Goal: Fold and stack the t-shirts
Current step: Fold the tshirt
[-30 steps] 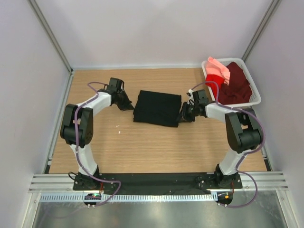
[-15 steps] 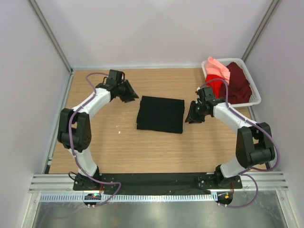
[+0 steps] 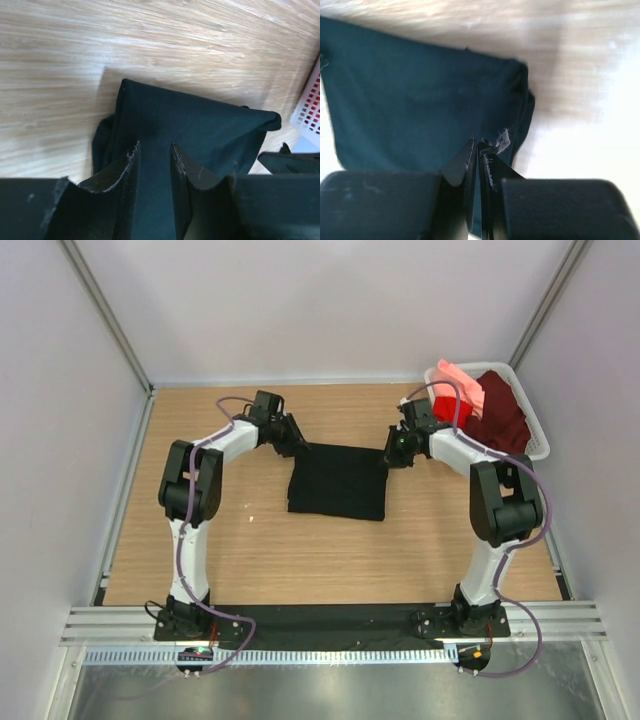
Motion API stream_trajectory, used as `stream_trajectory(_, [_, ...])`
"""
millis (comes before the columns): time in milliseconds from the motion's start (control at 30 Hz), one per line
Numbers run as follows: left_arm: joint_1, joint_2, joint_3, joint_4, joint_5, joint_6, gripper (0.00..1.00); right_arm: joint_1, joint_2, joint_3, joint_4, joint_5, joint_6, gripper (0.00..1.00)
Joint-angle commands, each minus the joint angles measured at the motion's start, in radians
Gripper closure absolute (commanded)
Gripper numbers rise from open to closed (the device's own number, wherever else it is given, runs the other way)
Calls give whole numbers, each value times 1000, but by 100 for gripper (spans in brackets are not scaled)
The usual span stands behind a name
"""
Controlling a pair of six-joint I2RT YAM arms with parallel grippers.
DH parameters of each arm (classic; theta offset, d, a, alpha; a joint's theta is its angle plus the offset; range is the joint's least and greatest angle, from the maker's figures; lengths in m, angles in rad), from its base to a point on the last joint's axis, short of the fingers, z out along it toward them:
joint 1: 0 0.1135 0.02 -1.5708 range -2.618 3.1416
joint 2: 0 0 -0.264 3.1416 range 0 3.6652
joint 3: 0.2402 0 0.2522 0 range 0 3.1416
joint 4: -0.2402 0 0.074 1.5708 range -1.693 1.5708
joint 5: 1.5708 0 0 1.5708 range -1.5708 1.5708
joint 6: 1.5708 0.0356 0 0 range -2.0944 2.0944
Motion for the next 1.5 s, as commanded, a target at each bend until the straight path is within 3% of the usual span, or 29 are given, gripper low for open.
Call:
stream_trajectory(0, [3,6,66,25,-6,38,68,-2,61,96,28,7,-32,88])
stream_trajectory(267, [8,56,114,-7,-84,55,68,-20,172,202,26,125,-23,88])
stream_trajectory(400, [14,90,140,-39,-156,63,68,-32,166,162,57,220,9,85])
stream_trajectory(633, [25,107,175,-44,-133,68,67,-35,164,134,95,222,8,80])
stream_trajectory(933, [63,9,205,-137,-76,141,60,-42,26,162,-38,201,5,60])
stream_trajectory(1167, [37,-210,7,-174,-55,184,60,-40,-109,38,-45,78,17,65])
stream_trajectory(1300, [15,-359,-235,-83,46,137,60,-37,-176,-101,47,-170,40,72])
stream_trajectory(1367, [8,-387,-320,16,112,89,59,-35,-198,-152,69,-184,49,72])
stream_trajectory(1467, [5,-388,-407,28,85,98,58,-35,-219,-244,113,-181,57,72])
